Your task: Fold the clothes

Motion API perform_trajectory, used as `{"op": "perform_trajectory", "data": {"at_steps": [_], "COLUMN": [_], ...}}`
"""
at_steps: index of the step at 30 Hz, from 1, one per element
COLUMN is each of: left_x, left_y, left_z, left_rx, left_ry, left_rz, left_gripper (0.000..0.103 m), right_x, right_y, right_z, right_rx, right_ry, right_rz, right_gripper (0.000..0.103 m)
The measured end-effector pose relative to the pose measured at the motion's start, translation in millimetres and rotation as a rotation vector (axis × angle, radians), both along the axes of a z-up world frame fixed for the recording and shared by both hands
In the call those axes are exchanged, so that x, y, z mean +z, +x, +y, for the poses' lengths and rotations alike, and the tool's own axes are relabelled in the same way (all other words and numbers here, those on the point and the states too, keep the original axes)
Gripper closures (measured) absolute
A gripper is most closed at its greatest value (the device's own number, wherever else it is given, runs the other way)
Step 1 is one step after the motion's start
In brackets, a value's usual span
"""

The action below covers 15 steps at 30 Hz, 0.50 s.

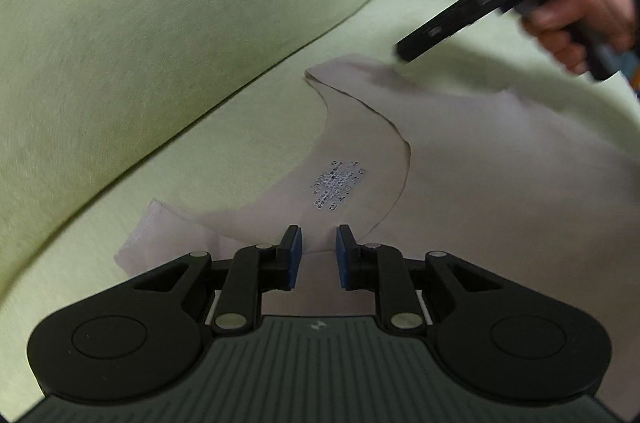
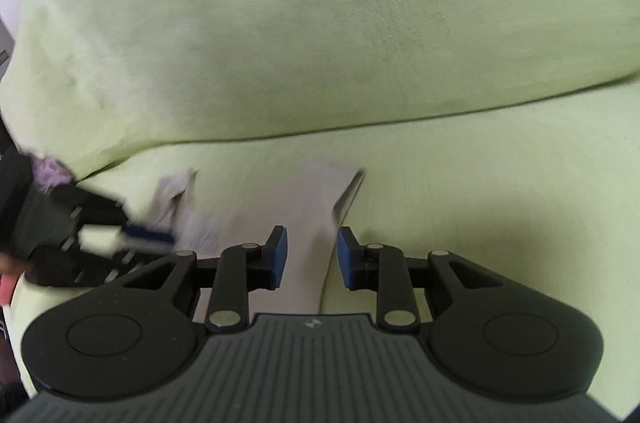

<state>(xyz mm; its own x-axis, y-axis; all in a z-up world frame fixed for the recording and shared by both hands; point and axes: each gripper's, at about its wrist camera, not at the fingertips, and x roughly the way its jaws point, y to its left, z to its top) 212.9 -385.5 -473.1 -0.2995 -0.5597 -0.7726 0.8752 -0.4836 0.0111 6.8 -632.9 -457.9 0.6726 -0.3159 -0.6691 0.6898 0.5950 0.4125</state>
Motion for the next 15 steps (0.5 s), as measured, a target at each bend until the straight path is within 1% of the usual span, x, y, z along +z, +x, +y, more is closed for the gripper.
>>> {"op": "perform_trajectory", "data": {"at_steps": [1, 4, 5, 8, 9, 10, 12, 13, 14, 15], "left_x": [-0.8, -1.9, -2.3, -4.4, -5.1, -5.6, -6.2, -6.5, -6.8, -7.0], "left_y": [1.3, -0.2, -1.2, -1.3, -2.0, -3.1, -4.1, -4.6, -5.1, -5.4], "left_z": [1.5, 7.8, 9.2, 10.7, 11.4, 12.1, 14.2, 15.5, 16.3, 16.5], "left_rx": [-0.001, -0.025, -0.031, -0.026, -0.022, -0.018, -0.009, 0.0, 0.007, 0.008], "left_ry": [-0.006, -0.039, -0.049, -0.065, -0.07, -0.074, -0.085, -0.09, -0.091, -0.092], "left_rz": [0.005, -0.021, -0.028, -0.017, -0.015, -0.014, -0.016, -0.015, -0.013, -0.013], "left_gripper": [0.08, 0.08, 0.08, 0.08, 0.08, 0.08, 0.08, 0.08, 0.08, 0.08], "right_x": [-3.1, -12.3, -13.3, -19.1, -24.9, -25.3, -38.0, -39.0, -48.2, -51.5], "right_y": [0.9, 10.4, 12.3, 18.1, 16.4, 11.6, 4.3, 1.1, -6.9, -10.1], "right_z": [-2.7, -15.8, -18.7, -31.2, -38.3, -35.3, -45.0, -44.3, -49.7, -50.8], "right_rx": [0.001, 0.028, 0.043, 0.081, 0.076, 0.074, 0.037, 0.032, -0.01, -0.027], "right_ry": [0.005, 0.029, 0.042, 0.091, 0.12, 0.124, 0.163, 0.169, 0.229, 0.247], "right_rz": [0.004, 0.008, -0.012, -0.083, -0.111, -0.115, -0.149, -0.156, -0.221, -0.245], "right_gripper": [0.079, 0.078, 0.078, 0.078, 0.078, 0.078, 0.079, 0.079, 0.079, 0.079]}}
